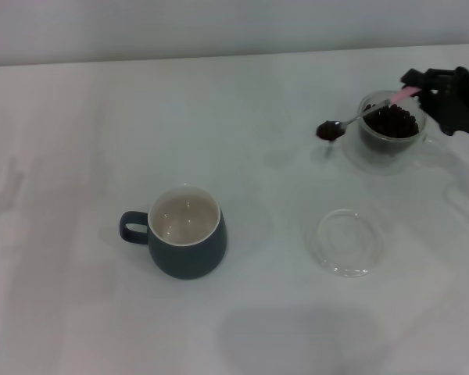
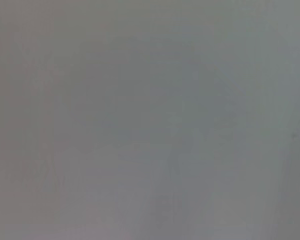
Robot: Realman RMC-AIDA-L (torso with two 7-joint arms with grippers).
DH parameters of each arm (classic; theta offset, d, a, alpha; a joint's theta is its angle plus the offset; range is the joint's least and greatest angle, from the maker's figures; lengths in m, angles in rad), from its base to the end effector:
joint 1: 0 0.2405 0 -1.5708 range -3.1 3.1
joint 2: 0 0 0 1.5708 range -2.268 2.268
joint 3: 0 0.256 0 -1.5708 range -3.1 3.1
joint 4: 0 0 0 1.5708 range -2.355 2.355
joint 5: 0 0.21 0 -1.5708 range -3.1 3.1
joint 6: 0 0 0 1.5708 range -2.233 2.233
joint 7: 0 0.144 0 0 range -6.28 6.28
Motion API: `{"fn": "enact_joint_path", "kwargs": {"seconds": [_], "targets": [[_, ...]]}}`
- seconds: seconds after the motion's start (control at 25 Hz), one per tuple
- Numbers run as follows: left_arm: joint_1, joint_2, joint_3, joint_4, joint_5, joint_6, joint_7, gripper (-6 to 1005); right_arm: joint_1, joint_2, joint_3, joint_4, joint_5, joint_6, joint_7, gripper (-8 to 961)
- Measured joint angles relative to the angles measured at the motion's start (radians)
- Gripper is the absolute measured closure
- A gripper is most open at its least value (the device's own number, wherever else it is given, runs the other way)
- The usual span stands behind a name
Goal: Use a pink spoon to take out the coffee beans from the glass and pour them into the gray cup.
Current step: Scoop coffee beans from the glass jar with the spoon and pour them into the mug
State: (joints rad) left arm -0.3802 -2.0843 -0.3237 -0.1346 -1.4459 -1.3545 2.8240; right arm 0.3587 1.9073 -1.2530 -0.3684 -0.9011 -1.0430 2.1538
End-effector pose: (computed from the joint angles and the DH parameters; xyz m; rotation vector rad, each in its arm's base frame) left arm -0.3420 0.2962 -0.0037 -1.4426 -0.6671 -0.8827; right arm 0.3541 0.3416 0.0419 -1.4367 1.9420 1.2798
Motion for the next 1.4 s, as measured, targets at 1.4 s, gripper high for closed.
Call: {"fn": "enact_joint_path", "kwargs": {"seconds": [1.4], "targets": [[0.029, -0.002, 0.006, 0.0, 0.001, 0.012, 0.0, 111, 0.069, 0.1, -0.284, -0.164, -0.029, -0.016, 0.09, 802]]}}
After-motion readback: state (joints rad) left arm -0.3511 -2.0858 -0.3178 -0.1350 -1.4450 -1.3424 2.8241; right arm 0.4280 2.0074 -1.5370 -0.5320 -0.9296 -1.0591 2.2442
